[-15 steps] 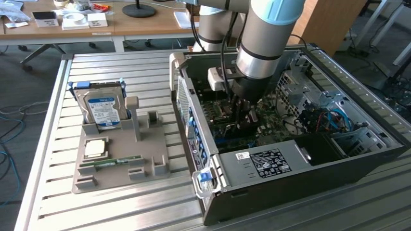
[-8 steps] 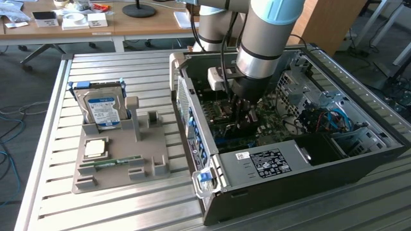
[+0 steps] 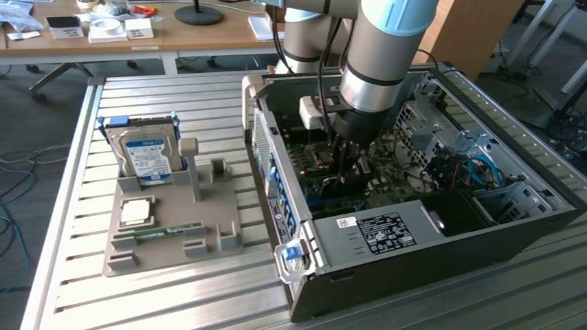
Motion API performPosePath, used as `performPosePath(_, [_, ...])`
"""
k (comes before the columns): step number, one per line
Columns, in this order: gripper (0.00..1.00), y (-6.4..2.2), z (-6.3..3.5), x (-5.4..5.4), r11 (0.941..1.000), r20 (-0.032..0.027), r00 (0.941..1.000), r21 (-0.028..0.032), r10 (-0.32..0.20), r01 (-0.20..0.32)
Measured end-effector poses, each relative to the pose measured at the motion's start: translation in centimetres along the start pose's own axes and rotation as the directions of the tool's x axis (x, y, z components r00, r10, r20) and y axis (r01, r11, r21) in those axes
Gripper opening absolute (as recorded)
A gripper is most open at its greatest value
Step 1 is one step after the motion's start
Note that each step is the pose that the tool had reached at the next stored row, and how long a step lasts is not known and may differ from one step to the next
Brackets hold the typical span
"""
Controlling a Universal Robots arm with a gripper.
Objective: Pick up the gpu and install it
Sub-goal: 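Insert the gpu into the slot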
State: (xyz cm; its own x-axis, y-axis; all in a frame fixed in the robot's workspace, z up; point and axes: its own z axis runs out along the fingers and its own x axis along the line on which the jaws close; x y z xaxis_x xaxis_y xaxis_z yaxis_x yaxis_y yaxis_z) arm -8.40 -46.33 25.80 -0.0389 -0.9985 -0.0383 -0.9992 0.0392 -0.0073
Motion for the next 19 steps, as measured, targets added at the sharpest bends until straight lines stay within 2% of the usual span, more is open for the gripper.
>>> performPosePath(8, [0.38,0.00,0.00,0.00,1.0000,0.0000,1.0000,0.0000,0.000,0.000])
performPosePath(10, [0.26,0.00,0.00,0.00,1.0000,-0.0001,1.0000,0.0001,0.000,0.000])
performPosePath(19, [0.26,0.01,0.02,0.01,1.0000,-0.0001,1.0000,0.0001,0.000,0.000])
